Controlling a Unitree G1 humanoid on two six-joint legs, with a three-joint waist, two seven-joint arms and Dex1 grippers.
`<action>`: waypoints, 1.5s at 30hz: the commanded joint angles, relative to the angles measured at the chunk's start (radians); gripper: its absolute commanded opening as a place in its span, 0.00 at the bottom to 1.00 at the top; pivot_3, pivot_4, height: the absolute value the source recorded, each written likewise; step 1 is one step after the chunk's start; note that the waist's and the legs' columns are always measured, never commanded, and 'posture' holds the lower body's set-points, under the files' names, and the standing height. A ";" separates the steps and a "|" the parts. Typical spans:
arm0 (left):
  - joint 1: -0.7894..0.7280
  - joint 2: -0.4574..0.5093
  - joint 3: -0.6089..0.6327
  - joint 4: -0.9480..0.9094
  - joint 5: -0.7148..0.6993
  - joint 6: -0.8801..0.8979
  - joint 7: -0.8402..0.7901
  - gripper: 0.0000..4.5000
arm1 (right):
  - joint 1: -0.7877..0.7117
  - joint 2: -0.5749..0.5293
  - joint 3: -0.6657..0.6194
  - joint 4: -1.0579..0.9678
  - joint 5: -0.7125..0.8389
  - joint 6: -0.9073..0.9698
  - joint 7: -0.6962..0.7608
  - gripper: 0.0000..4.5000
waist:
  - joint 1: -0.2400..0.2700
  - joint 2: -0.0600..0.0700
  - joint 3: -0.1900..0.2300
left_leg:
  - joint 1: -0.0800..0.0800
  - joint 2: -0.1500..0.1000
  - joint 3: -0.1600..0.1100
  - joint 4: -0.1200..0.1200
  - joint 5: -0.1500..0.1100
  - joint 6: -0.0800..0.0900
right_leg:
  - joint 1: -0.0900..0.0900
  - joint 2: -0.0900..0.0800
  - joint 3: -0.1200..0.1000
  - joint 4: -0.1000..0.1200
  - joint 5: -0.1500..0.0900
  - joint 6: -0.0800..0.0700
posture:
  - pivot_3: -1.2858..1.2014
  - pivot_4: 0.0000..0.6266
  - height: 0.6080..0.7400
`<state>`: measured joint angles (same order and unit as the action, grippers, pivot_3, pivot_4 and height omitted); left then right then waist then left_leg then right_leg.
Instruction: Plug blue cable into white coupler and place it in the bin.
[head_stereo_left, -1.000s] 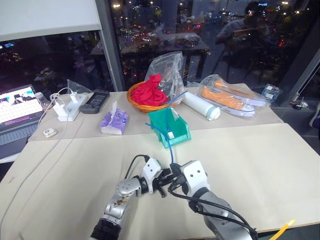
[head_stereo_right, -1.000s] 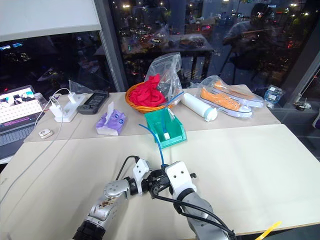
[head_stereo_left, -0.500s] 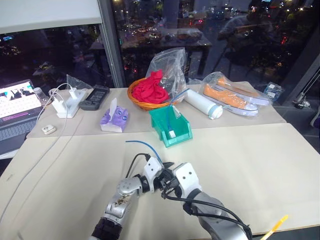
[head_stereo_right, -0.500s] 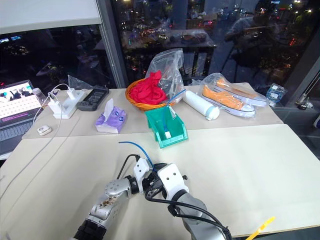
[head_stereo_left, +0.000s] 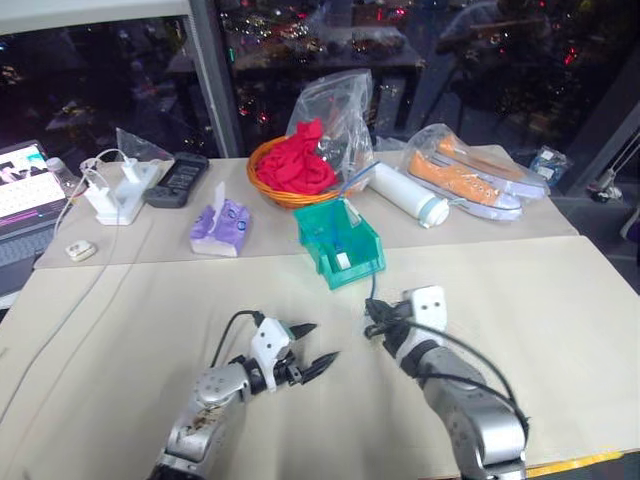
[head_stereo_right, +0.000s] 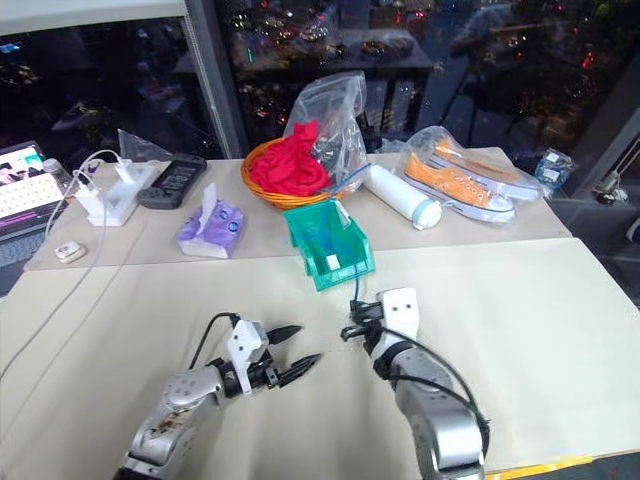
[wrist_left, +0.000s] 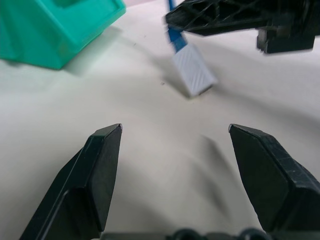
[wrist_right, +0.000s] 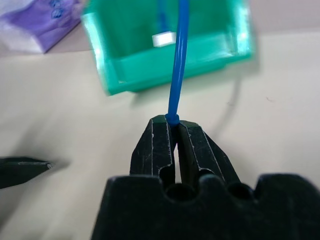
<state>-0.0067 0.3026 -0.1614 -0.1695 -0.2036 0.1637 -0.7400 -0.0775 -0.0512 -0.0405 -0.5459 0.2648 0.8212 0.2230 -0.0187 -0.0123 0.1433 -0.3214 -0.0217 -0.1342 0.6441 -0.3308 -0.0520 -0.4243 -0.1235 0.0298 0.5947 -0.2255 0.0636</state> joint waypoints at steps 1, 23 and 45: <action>0.026 0.019 0.021 -0.076 -0.034 0.062 0.023 0.82 | -0.022 0.008 -0.111 -0.039 0.143 0.128 0.011 0.00 | -0.002 0.003 0.004 | 0.000 0.001 0.000 0.000 0.000 0.000 | -0.001 0.000 0.000 0.000 0.000 0.000 | 0.52 0.24 0.94; 0.025 -0.019 0.000 -0.121 -0.045 0.078 0.108 0.82 | -0.476 -0.054 -0.265 0.226 0.497 0.100 -0.120 0.00 | -0.010 0.006 0.014 | -0.007 0.000 0.004 0.005 -0.001 0.002 | -0.005 0.000 0.000 0.001 0.000 0.000 | 0.52 0.24 0.94; 0.032 -0.016 0.003 -0.130 -0.040 0.054 0.134 0.82 | -0.682 -0.119 -0.127 0.543 0.310 -0.068 0.027 0.85 | -0.027 0.006 0.014 | -0.016 -0.003 0.005 0.021 -0.001 0.002 | -0.014 -0.003 0.002 0.018 0.002 0.001 | 0.52 0.24 0.94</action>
<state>0.0196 0.2823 -0.1639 -0.2649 -0.2380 0.2429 -0.6051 -0.7397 -0.1608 -0.1361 0.0801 0.5327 0.7474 0.2324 -0.0455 -0.0066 0.1576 -0.3376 -0.0247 -0.1288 0.6651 -0.3319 -0.0500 -0.4384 -0.1267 0.0314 0.6129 -0.2235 0.0644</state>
